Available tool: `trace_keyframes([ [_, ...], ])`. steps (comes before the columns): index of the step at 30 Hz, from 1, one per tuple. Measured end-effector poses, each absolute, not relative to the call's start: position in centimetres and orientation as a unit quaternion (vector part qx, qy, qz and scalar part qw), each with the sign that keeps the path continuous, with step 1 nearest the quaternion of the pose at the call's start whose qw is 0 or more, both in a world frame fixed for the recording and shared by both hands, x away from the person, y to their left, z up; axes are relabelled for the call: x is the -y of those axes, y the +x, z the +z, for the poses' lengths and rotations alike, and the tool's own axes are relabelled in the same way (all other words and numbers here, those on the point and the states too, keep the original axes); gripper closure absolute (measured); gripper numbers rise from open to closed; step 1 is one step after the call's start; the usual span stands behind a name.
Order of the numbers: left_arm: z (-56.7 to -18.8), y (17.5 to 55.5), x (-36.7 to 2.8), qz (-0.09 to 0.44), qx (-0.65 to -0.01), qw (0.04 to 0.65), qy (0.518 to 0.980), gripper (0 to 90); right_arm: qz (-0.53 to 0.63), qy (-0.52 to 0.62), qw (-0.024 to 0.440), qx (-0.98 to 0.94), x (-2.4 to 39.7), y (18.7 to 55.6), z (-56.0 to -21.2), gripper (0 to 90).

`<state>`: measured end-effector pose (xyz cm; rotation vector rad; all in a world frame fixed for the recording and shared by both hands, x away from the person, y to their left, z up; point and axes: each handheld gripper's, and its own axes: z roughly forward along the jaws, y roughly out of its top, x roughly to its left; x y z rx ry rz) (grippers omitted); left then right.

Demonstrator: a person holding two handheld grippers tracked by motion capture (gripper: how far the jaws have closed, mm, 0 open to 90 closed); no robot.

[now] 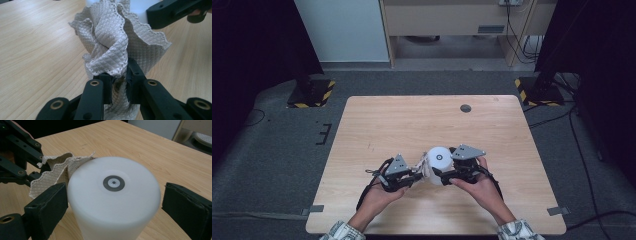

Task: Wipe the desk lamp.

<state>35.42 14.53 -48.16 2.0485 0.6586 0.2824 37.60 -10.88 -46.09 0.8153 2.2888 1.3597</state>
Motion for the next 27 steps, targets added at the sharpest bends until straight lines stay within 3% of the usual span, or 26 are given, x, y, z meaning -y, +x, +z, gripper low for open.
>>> trace_keyframes([
  [8, -48.3, 35.5, -14.5, 0.117, -0.271, 0.465, 0.835, 77.1, 0.473, 0.271, 0.158, -0.823, 10.6, 38.7, -46.3, 4.0],
  [10, -48.3, 35.5, -14.6, 0.119, -0.274, 0.466, 0.833, 77.1, 0.472, 0.272, 0.154, -0.825, 10.4, 39.0, -46.4, 8.7],
  [18, -48.2, 35.6, -14.5, 0.12, -0.282, 0.476, 0.824, 77.1, 0.467, 0.295, 0.168, -0.816, 9.6, 39.1, -46.4, 9.3],
  [27, -50.1, 36.5, -13.4, 0.108, -0.288, 0.431, 0.848, 76.8, 0.464, 0.302, 0.174, -0.815, 9.2, 38.9, -46.3, 9.3],
])
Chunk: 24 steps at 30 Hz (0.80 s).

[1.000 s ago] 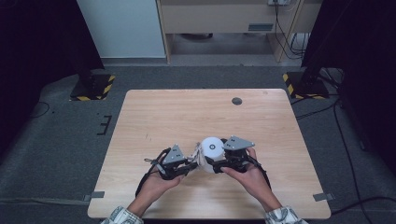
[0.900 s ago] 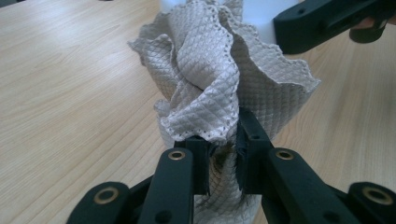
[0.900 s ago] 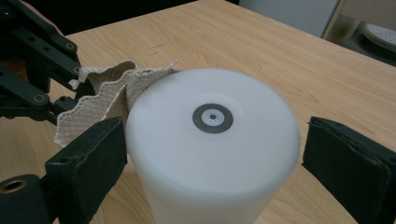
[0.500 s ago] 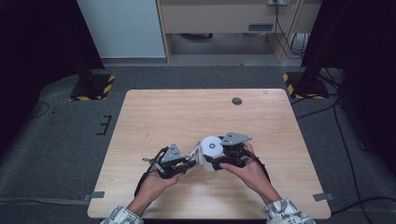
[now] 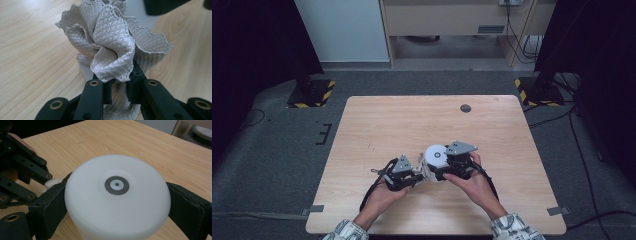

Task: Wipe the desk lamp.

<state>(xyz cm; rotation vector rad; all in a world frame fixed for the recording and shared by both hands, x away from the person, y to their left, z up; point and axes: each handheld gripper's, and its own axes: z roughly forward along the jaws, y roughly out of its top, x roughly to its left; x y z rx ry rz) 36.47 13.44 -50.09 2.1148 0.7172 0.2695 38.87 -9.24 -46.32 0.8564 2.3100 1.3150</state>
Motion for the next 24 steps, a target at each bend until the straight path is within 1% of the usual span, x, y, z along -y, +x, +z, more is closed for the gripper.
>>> trace_keyframes([
  [4, -50.6, 36.7, -13.3, 0.115, -0.286, 0.416, 0.856, 76.7, 0.466, 0.305, 0.174, -0.812, 9.3, 38.8, -46.4, 9.3],
  [7, -50.5, 36.7, -13.3, 0.115, -0.287, 0.418, 0.854, 76.8, 0.467, 0.304, 0.18, -0.81, 9.2, 38.8, -46.4, 9.3],
  [16, -48.2, 35.6, -14.0, 0.113, -0.278, 0.471, 0.83, 76.7, 0.468, 0.308, 0.181, -0.809, 9.0, 38.7, -46.5, 9.3],
  [24, -49.1, 35.7, -13.5, 0.108, -0.277, 0.458, 0.838, 76.7, 0.467, 0.308, 0.18, -0.809, 9.1, 38.7, -46.5, 9.3],
])
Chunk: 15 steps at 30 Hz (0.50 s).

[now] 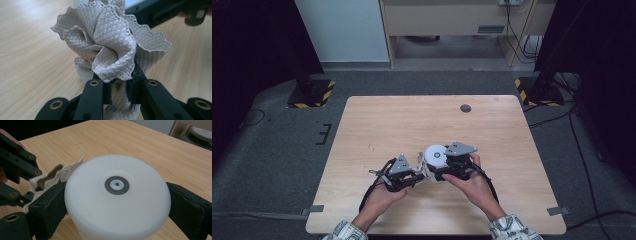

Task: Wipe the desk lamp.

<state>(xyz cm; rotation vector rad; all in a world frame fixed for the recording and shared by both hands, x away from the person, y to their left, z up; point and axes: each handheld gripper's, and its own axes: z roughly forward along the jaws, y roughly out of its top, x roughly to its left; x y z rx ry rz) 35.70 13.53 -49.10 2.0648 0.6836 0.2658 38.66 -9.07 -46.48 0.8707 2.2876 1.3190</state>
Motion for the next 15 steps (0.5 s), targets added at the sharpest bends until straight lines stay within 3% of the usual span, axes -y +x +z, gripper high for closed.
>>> trace_keyframes([
  [15, -50.26, 36.06, -13.2, 0.108, -0.274, 0.43, 0.853, 76.7, 0.465, 0.306, 0.176, -0.812, 9.55, 38.75, -46.41, 9.1],
])
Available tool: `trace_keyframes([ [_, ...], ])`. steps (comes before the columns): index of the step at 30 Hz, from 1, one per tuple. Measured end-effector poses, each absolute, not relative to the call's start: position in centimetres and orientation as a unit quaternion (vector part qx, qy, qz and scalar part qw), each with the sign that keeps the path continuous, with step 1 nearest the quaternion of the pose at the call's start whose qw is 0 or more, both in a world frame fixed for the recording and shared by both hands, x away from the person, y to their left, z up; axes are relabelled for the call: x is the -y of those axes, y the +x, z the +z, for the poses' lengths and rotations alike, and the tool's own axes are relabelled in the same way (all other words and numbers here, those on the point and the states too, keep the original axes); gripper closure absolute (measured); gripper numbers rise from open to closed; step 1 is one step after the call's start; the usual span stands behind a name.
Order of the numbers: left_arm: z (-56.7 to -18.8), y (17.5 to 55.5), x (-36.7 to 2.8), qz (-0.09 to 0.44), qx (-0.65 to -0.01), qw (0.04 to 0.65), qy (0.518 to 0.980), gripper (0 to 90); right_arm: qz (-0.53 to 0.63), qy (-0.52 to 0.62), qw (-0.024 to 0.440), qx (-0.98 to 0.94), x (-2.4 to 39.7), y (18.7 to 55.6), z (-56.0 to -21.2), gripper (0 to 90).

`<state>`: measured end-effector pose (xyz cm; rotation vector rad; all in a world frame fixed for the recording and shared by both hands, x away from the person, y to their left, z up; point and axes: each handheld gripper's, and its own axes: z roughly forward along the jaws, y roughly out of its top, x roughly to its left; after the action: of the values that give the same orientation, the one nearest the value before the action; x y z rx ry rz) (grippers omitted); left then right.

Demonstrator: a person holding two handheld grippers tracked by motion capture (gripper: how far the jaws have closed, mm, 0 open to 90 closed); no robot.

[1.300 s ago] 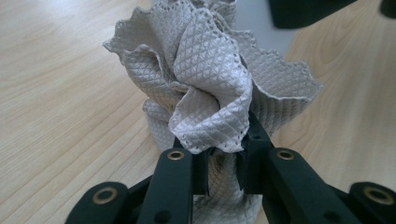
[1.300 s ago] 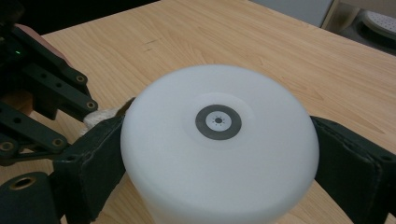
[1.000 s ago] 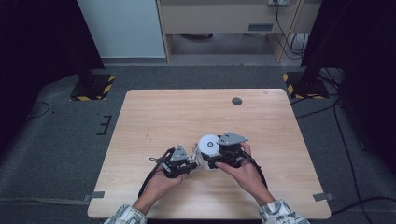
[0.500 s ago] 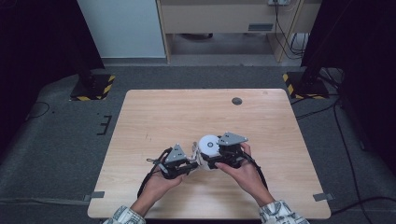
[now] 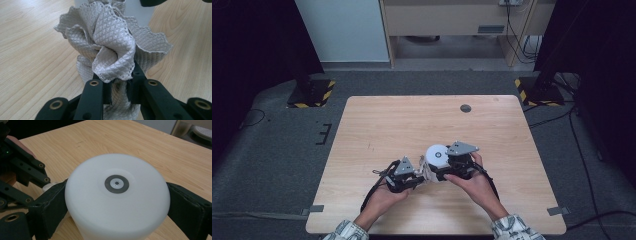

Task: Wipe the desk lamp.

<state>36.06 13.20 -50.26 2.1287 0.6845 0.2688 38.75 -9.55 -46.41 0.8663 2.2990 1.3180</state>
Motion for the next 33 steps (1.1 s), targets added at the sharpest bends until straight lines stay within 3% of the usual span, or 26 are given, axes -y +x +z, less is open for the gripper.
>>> trace_keyframes([
  [16, -48.5, 35.0, -13.2, 0.108, -0.247, 0.455, 0.849, 76.7, 0.481, 0.281, 0.159, -0.815, 10.2, 39.2, -46.0, 9.2],
  [33, -50.7, 34.8, -10.2, 0.059, -0.211, 0.434, 0.874, 77.1, 0.478, 0.264, 0.144, -0.825, 10.2, 39.2, -45.9, 9.3],
])
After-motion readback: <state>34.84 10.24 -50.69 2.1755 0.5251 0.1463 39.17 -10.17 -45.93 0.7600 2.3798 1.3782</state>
